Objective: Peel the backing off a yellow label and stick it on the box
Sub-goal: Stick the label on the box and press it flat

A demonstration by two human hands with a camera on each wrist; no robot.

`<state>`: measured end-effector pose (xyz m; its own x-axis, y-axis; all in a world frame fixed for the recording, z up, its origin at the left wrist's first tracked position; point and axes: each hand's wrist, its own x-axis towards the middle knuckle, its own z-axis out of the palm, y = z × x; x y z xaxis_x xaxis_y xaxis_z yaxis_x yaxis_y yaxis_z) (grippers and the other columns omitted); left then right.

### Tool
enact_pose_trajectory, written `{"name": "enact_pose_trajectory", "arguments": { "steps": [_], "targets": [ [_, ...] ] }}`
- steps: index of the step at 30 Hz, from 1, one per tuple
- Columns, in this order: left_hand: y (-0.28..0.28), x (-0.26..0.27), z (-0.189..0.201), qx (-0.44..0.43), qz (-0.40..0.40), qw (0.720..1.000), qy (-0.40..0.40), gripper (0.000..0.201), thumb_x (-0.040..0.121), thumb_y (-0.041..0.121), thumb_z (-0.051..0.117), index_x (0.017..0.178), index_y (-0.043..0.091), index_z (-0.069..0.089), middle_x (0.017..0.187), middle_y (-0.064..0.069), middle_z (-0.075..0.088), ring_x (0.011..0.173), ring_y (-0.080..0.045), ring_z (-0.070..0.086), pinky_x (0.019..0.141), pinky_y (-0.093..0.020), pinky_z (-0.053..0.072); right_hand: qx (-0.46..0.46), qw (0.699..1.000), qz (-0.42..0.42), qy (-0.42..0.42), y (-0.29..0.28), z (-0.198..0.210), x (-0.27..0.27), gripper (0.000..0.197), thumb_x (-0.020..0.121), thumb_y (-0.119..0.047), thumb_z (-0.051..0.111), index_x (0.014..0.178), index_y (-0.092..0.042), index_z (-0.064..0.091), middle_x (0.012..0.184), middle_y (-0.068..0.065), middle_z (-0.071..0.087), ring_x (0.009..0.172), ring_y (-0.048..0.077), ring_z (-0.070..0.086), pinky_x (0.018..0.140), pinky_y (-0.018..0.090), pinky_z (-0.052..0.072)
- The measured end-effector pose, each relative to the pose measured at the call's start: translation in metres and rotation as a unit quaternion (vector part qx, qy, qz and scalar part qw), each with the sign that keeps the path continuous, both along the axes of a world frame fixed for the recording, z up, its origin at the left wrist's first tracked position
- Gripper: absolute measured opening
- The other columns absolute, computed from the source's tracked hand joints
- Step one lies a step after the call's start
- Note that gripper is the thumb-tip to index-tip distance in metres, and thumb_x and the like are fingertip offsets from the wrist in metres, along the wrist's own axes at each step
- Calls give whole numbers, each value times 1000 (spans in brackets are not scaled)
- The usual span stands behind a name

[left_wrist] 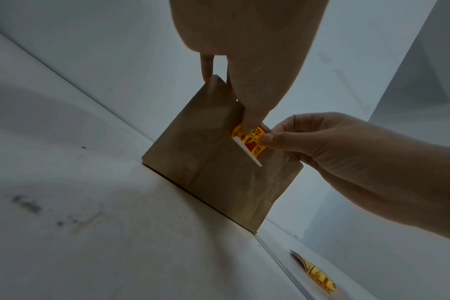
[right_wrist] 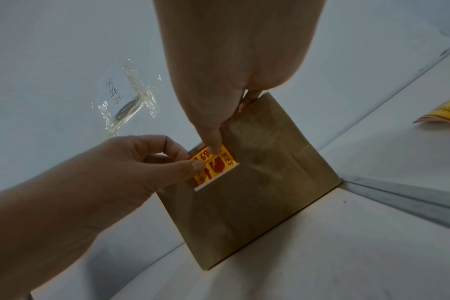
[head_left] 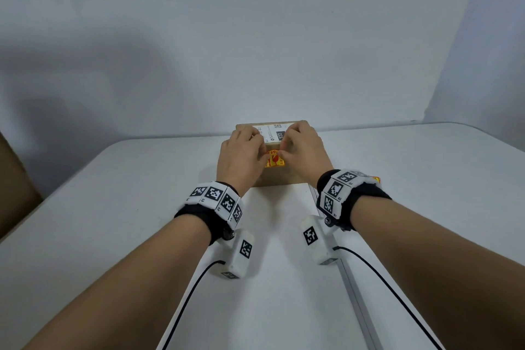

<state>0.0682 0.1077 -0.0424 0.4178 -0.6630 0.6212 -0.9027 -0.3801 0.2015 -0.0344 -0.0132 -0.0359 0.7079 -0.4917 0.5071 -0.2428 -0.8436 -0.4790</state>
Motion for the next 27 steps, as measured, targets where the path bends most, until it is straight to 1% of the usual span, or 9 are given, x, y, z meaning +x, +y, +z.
{"name": "enact_pose_trajectory", "arguments": {
  "steps": [4, 7, 9, 13, 16, 19, 20, 23, 27],
  "targets": [
    [-1, -2, -1, 3, 14, 1000, -24, 15, 79, 29, 68, 78, 16, 60, 106, -1, 56, 101, -25, 51, 75, -36, 40, -18, 1000, -12, -5, 1, -4, 2, 9, 75, -14, 67, 81, -11, 62, 108, 6, 54, 108, 26, 50, 90, 41, 45],
    [-3, -1, -1, 3, 12, 1000, -23, 14, 79, 27, 67, 78, 15, 60, 107, -1, 56, 103, -25, 51, 76, -37, 41, -38, 999, -24, -2, 1, -5, 4, 9, 77, -16, 66, 83, -10, 62, 109, 7, 54, 108, 26, 50, 90, 39, 44],
    [-3, -1, -1, 3, 11, 1000, -22, 14, 79, 27, 67, 78, 15, 59, 108, -1, 56, 103, -25, 50, 76, -36, 39, -49, 998, -32, 2, 0, -5, 5, 10, 78, -16, 66, 84, -10, 62, 109, 7, 54, 107, 26, 50, 90, 38, 44],
    [-5, 1, -2, 1, 14, 1000, -26, 13, 79, 26, 66, 79, 15, 59, 107, 0, 56, 102, -25, 50, 76, -37, 40, -56, 998, -38, 5, 1, -3, 6, 12, 78, -15, 66, 86, -9, 59, 108, 8, 54, 105, 27, 51, 89, 38, 44],
    [-5, 2, -5, 2, 17, 1000, -25, 14, 79, 26, 66, 79, 15, 58, 107, -1, 55, 101, -25, 50, 76, -38, 41, -57, 998, -38, 1, 2, -2, 6, 24, 76, -14, 66, 97, -8, 57, 110, 10, 54, 104, 28, 50, 88, 38, 45],
    [-5, 2, -6, 6, 20, 999, -26, 14, 80, 28, 66, 79, 16, 58, 108, -1, 55, 99, -25, 50, 76, -37, 41, -56, 998, -26, 6, 0, -2, 5, 41, 78, -17, 66, 116, -10, 56, 122, 8, 54, 113, 28, 49, 97, 38, 43],
    [-5, 2, -6, 7, 21, 999, -27, 14, 80, 28, 65, 80, 16, 58, 108, -1, 55, 98, -25, 50, 75, -37, 40, -52, 998, -23, 11, -1, -2, 5, 41, 79, -18, 66, 119, -10, 57, 123, 7, 57, 117, 28, 48, 99, 37, 41],
    [-4, 2, -4, 10, 18, 999, -26, 13, 80, 28, 65, 79, 16, 58, 109, -2, 55, 98, -26, 51, 74, -36, 37, -38, 999, -23, 15, -3, -1, 5, 35, 82, -22, 65, 115, -12, 64, 117, 5, 64, 120, 26, 45, 100, 35, 39],
    [-3, 2, -2, 25, 24, 999, -36, 18, 81, 31, 64, 83, 15, 56, 109, -3, 54, 98, -26, 51, 71, -35, 35, -30, 999, -27, 12, -3, -1, 6, 34, 81, -21, 67, 113, -11, 65, 115, 5, 64, 120, 26, 46, 100, 38, 40]
  ]
}}
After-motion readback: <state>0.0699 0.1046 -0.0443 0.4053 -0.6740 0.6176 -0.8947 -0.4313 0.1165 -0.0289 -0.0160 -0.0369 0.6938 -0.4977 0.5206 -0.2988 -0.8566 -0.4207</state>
